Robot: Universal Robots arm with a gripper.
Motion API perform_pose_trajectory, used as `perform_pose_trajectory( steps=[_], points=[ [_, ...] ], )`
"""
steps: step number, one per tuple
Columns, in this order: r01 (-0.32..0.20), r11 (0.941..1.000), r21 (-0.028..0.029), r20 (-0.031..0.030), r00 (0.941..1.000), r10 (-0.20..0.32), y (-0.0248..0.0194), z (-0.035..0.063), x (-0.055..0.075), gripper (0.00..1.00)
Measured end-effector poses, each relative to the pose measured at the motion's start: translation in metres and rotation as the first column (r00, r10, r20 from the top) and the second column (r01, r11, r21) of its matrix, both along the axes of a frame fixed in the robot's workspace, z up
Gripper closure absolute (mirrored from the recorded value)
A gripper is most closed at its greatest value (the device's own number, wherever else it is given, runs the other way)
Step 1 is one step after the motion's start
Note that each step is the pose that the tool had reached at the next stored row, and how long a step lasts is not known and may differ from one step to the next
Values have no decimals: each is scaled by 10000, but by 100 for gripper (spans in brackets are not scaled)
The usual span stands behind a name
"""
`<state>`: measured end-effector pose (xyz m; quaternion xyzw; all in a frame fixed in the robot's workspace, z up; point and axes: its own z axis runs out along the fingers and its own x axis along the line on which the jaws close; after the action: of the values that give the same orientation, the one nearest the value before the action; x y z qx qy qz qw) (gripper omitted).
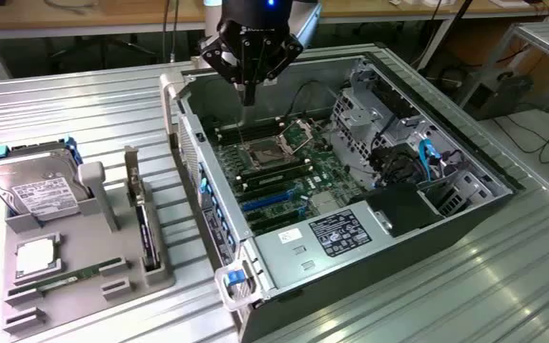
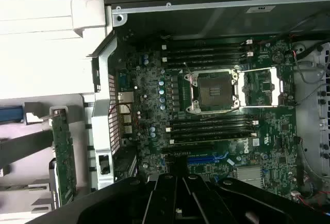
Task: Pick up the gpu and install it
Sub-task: 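Reach for the gpu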
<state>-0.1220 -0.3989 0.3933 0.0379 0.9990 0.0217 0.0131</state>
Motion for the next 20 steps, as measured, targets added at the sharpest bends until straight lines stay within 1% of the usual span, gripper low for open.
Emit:
perform_pose_trajectory(
  steps=[14,15,18,20],
  points=[
    [1,10000,-1,-1,10000,-1,-4,1,-9,89],
    [1,10000,-1,0,10000,-1,-18,1,-27,89],
    [-3,10000,1,14,10000,3,-99,0,-126,89],
    [-3,10000,0,19,10000,3,-129,0,-166,89]
  ],
)
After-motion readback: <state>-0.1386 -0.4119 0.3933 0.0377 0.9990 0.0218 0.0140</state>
